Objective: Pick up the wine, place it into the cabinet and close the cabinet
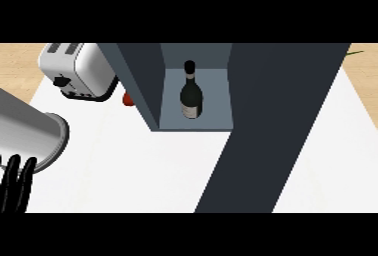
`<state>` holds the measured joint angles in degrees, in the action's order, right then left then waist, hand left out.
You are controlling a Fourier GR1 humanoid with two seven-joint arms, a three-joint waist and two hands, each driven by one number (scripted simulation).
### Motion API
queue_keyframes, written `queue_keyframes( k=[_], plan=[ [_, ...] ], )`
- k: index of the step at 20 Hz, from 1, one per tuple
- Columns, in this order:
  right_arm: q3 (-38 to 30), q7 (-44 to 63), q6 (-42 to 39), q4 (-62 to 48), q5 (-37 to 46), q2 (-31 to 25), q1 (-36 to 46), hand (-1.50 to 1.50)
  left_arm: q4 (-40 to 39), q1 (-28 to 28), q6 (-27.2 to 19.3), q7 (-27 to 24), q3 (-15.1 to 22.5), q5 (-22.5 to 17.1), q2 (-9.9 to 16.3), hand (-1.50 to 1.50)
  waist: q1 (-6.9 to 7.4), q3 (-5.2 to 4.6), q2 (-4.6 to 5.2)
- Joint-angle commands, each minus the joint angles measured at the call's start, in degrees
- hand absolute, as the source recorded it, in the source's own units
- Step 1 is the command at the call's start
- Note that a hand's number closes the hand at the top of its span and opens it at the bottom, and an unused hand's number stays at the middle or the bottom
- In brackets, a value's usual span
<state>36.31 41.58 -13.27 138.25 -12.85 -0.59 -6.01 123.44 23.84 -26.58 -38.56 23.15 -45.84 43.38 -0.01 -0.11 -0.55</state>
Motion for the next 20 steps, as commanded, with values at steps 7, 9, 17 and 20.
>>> queue_keyframes(
  k=[7, 9, 17, 20],
  plan=[
    [18.8, 2.7, 16.3, 5.6, 15.7, 0.5, 7.3, 1.5, -1.6, 6.2, 9.8, -1.0, -7.8, -3.3, 3.0, -1.5, 0.53, -0.09, -0.17],
    [20.4, 2.5, 19.1, 5.2, 17.5, 0.5, 8.5, 1.5, 0.5, 7.9, 10.7, 0.3, -9.7, -4.8, 4.5, -1.5, 0.81, -0.07, -0.29],
    [20.7, -3.6, 29.5, -7.6, 22.5, 0.3, 22.4, 1.5, -2.7, 4.7, 15.8, 2.6, -12.9, -8.3, 3.6, -1.5, 1.35, -0.1, 0.19],
    [17.1, 1.7, 32.1, -8.0, 20.4, 0.2, 30.0, 1.5, -3.9, 1.0, 15.0, 4.7, -12.8, -8.9, 2.7, -1.5, 1.13, -0.12, 0.48]
  ],
)
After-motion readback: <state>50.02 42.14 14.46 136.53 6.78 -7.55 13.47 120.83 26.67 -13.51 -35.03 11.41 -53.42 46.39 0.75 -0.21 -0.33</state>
